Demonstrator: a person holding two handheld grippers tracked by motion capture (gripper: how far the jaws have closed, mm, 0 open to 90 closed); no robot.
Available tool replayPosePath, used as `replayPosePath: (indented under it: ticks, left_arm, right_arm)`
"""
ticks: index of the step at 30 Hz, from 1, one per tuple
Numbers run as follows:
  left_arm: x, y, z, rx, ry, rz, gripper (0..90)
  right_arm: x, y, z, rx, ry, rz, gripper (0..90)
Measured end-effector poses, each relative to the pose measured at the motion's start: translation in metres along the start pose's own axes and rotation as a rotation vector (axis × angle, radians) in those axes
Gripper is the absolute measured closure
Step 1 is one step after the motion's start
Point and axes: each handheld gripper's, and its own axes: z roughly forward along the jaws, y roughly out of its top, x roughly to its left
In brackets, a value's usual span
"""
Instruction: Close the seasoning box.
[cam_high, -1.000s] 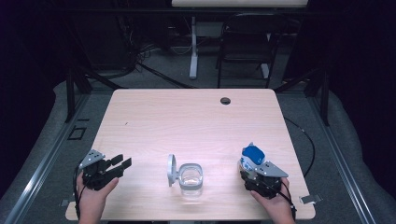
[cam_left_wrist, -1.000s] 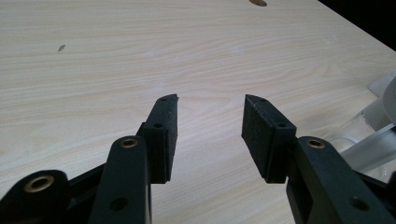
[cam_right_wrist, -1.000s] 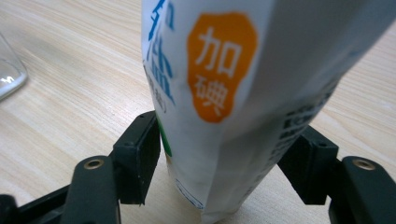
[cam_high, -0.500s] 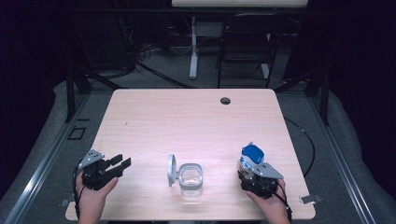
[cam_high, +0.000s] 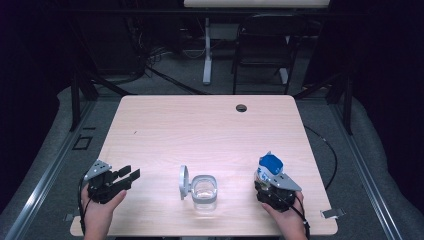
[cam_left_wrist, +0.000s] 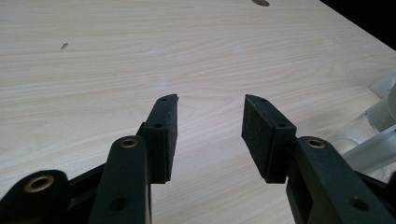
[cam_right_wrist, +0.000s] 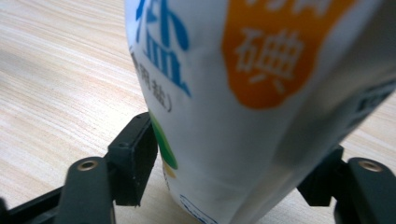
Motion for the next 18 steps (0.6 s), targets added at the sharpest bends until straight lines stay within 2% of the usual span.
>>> replayPosePath:
  ticks: [3, 4, 18]
  left_arm:
    - [0.0002, -0.0001, 0.0, 0.001, 0.002, -0.001, 56.0]
    - [0.0004, -0.0002, 0.0, 0.001, 0.004, -0.001, 56.0]
    - [0.0009, -0.0003, 0.0, 0.0, 0.003, -0.002, 56.0]
  right_arm:
    - [-0.0008, 0.0003, -0.0001, 0.011, 0.003, -0.004, 33.5]
    - [0.0001, -0.0003, 0.0013, 0.002, 0.006, 0.012, 34.1]
    - [0.0004, -0.0019, 0.004, 0.006, -0.003, 0.01, 35.3]
